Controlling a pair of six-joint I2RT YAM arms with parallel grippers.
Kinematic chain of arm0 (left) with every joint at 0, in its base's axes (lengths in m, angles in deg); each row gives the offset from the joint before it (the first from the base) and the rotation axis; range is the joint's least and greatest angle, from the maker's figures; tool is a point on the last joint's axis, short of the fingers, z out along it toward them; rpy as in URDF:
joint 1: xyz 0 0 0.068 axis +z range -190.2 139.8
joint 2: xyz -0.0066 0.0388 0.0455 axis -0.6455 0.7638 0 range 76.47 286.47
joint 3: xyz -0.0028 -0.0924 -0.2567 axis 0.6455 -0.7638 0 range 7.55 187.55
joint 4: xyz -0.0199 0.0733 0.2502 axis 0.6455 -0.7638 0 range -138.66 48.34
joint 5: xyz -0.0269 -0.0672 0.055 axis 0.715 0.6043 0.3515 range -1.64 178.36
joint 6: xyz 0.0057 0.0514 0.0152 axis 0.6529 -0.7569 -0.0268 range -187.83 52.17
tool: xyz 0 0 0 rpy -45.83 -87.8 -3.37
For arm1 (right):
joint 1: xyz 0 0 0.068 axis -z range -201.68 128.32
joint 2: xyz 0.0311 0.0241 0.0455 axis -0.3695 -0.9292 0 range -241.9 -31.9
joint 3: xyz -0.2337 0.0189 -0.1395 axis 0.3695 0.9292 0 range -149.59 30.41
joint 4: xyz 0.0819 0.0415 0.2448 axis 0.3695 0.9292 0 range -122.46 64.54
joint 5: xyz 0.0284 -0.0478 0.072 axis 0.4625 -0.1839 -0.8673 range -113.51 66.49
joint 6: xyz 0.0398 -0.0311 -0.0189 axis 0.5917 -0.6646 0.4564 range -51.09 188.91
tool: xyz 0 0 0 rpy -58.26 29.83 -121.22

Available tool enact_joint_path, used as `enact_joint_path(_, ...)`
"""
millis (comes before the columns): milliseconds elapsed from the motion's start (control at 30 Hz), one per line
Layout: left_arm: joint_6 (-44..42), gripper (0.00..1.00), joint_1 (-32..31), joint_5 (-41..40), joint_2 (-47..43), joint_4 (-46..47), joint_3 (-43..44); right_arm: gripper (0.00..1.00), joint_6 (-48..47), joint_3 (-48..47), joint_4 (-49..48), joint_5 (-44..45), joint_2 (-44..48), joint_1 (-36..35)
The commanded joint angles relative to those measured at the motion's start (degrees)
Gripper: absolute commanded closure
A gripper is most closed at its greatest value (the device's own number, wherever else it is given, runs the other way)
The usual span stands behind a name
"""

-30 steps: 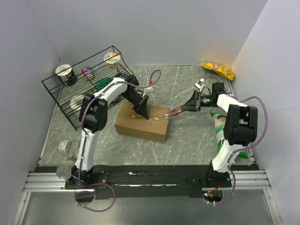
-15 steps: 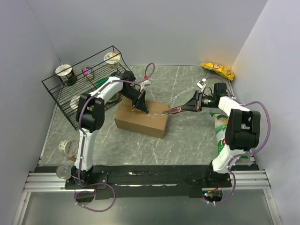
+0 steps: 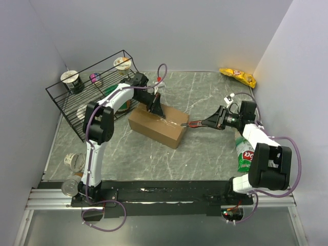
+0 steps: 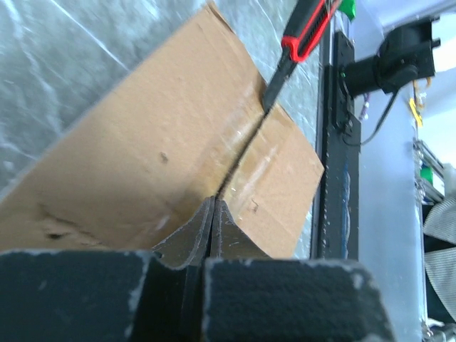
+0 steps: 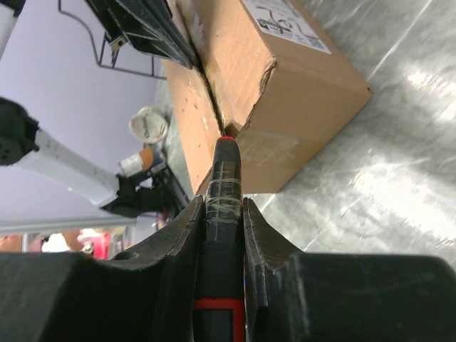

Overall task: Unpack the express box
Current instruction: Cut the express box at the center of the board.

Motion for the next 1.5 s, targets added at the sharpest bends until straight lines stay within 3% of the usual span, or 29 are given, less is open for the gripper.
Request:
enact_joint_path(0,5.3,0.99,1.3,1.2,-0.5,7.7,2.9,1.00,3.3,-0.2,-3.4,5.7,-0.7,-0.4)
enact_joint_path(100,8.8,0.99,1.4,1.3,-0.8,11.2,2.3,1.00,2.4,-1.3,-0.1,8.4,-0.2,-0.4)
enact_joint_path(233,7.5,0.99,1.5,3.6,-0.1,10.1,2.8,1.00,0.4,-1.8,2.6,9.5,1.1,-0.4)
enact_joint_path(267,5.3,0.91,1.5,4.7,0.0,8.5,3.3,1.00,-0.2,-2.1,2.9,9.5,1.0,-0.5)
enact_joint_path(367,-6.3,0.52,1.1,3.4,0.1,-0.1,5.6,1.00,-1.8,-3.1,2.6,9.2,-0.6,-0.5)
enact_joint_path(467,-18.3,0.36,-0.2,-2.3,-0.7,-6.1,6.6,1.00,-4.1,-5.9,2.9,8.1,-3.8,-0.5)
enact_joint_path(567,-29.4,0.32,-1.0,-7.7,2.1,-17.3,11.0,1.00,-6.2,-10.3,3.6,6.7,-7.5,-0.5)
enact_joint_path(667,-36.0,0.30,-1.9,-11.9,5.8,-24.6,14.3,1.00,-8.1,-15.3,5.1,5.6,-10.9,-0.5)
enact_joint_path(800,-38.6,0.28,-3.3,-15.9,3.5,-20.8,7.4,1.00,-9.5,-18.9,6.7,4.9,-13.0,-0.9)
enact_joint_path(900,-42.2,0.31,-5.5,-18.9,4.6,-25.1,8.3,1.00,-9.8,-18.9,6.9,4.8,-13.1,-1.3)
enact_joint_path(1133,-40.3,0.58,-8.1,-13.8,1.9,-25.3,2.8,1.00,-9.6,-17.4,5.9,4.7,-13.5,-1.9)
enact_joint_path(1233,-37.6,0.63,-9.1,-12.5,2.0,-25.4,1.5,1.00,-10.4,-17.8,6.4,4.5,-14.3,-2.0)
enact_joint_path(1400,-32.9,0.57,-9.4,-9.9,2.2,-25.3,0.6,1.00,-10.6,-18.7,6.1,4.4,-15.6,-2.0)
enact_joint_path(1467,-29.8,0.40,-9.5,-8.5,3.2,-25.3,0.4,1.00,-10.5,-19.0,6.0,4.3,-15.7,-2.0)
